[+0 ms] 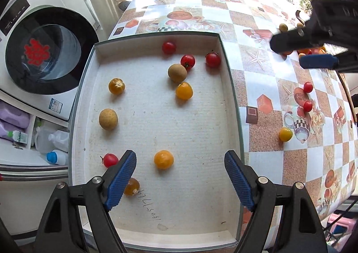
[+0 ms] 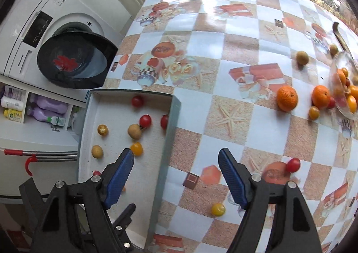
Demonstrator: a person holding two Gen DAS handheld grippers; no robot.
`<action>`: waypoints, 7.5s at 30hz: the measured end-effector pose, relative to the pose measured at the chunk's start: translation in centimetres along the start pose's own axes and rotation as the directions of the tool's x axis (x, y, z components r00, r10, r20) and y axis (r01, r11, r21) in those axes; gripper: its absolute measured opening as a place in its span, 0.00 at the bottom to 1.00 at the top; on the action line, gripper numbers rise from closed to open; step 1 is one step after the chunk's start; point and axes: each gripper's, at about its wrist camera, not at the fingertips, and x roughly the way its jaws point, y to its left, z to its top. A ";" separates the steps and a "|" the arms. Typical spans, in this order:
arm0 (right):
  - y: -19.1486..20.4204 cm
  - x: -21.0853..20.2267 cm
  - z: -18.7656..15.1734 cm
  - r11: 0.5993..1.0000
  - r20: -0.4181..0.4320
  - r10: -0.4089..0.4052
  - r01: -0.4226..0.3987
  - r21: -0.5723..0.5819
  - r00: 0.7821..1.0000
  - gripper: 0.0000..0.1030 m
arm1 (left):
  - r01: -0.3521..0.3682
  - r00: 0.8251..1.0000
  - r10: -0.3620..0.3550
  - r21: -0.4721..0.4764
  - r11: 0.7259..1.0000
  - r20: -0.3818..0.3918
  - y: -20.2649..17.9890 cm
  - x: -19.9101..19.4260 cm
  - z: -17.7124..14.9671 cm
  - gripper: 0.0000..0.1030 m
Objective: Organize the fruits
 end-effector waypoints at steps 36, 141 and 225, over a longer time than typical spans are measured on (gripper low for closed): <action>-11.1 3.2 -0.9 0.976 -0.038 -0.209 0.211 0.053 0.977 0.24 | 0.056 0.996 -0.047 0.111 0.992 -0.078 -14.2 5.4 2.3 0.39; 10.3 -3.0 -8.7 0.936 -0.138 -0.171 0.117 -0.331 0.976 1.00 | -0.063 0.987 0.059 -0.020 0.998 -0.149 4.9 -5.5 -3.5 1.00; 10.9 -5.8 -8.4 0.922 -0.035 -0.187 0.163 -0.351 0.982 1.00 | -0.082 0.994 0.086 0.054 0.995 -0.064 2.3 -9.2 -3.6 1.00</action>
